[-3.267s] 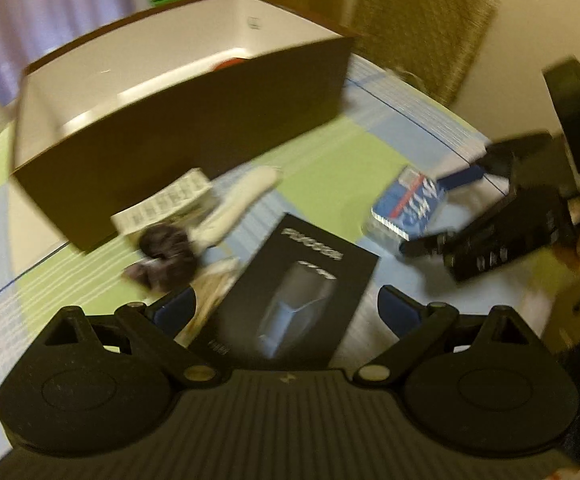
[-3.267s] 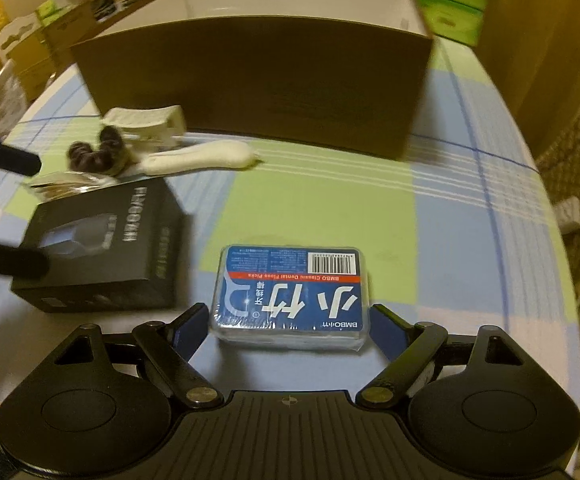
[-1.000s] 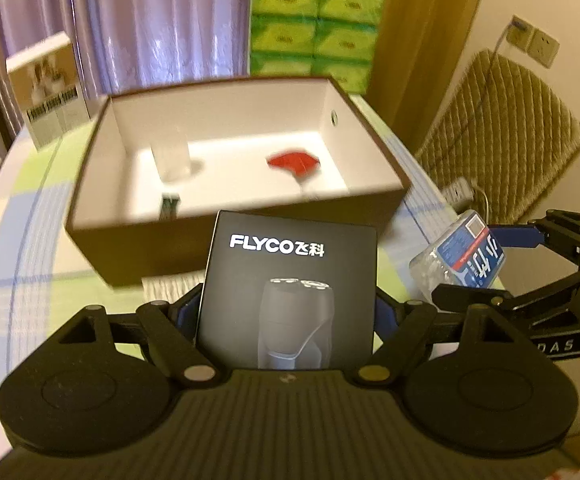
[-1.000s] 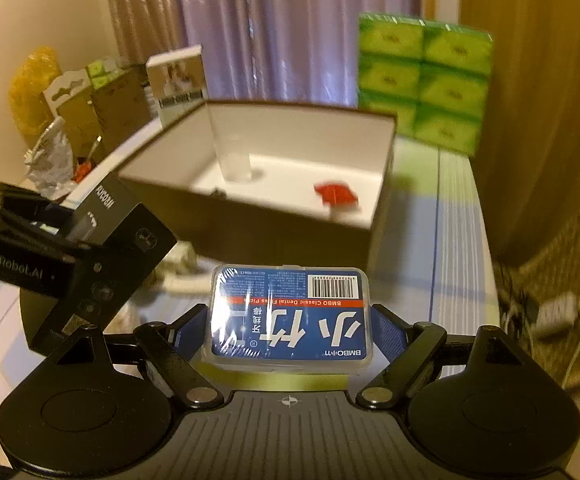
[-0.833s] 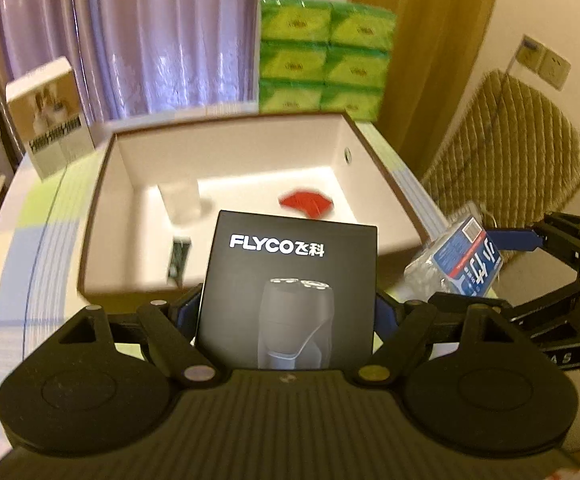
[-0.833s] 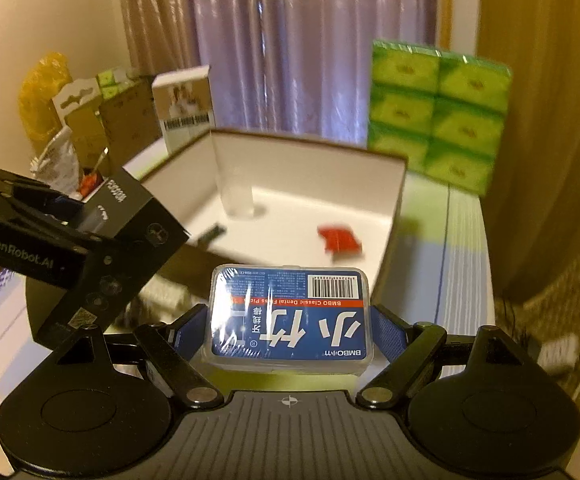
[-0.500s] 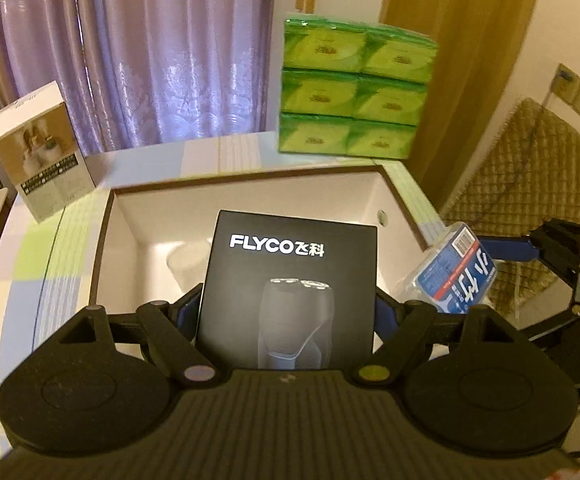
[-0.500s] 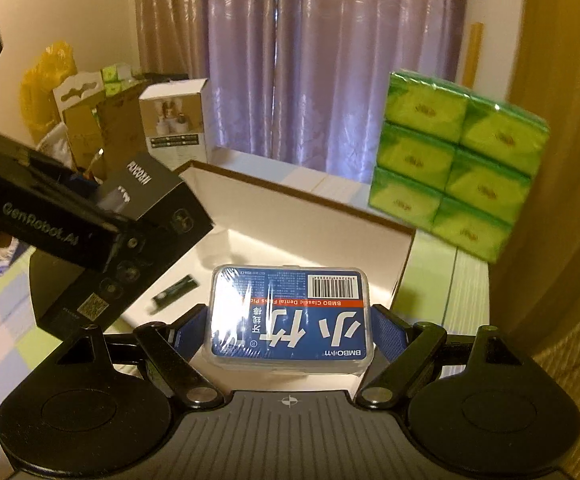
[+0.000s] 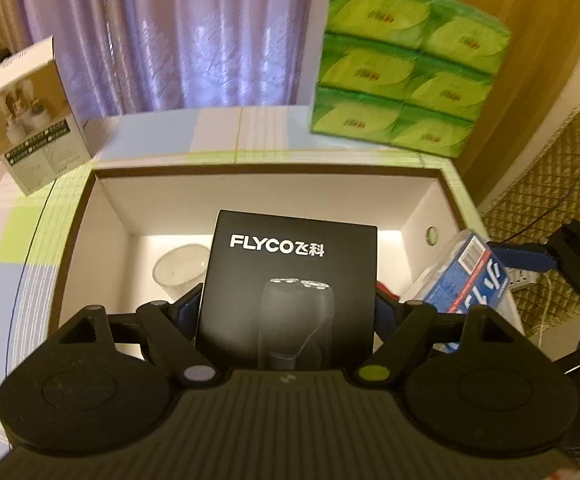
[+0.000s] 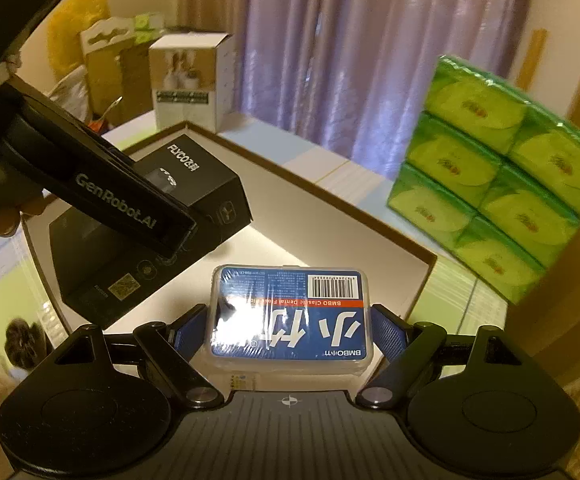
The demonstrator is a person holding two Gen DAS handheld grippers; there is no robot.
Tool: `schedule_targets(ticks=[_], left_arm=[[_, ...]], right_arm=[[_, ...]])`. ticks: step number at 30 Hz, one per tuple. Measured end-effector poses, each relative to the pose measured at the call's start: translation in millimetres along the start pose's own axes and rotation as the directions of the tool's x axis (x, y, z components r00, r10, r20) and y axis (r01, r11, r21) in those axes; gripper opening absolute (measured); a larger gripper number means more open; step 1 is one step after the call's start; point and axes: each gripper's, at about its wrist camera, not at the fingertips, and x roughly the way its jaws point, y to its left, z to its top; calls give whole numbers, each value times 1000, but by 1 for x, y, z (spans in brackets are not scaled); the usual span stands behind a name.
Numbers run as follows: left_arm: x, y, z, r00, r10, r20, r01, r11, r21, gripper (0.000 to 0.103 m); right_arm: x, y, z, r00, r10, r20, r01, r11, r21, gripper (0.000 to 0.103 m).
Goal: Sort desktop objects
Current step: 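Lift and carry the FLYCO box and blue box over the open box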
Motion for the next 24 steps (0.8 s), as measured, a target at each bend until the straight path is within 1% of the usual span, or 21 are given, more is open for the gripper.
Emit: schedule_targets(ticks=[5,11,21,24], left_arm=[[22,6,-2,999,26,-44,-28,999,-36,78],[43,8,-4,996,40,-81,-44,998,-54,78],[74,2,1,990,67,-121,-73,996,-47,78],[80,0,1,989,71,-126,-75,997,-33,77]], right_arm=[[16,-2,1,999,22,-33,-25,995,-93,83],[35,-7,5,998,14,-69,-26,985,-172,83],[57,-13,3,994,5,-111,-27,980,-196,83],[62,-16,2,993,4,-117,-26,981,-190,83]])
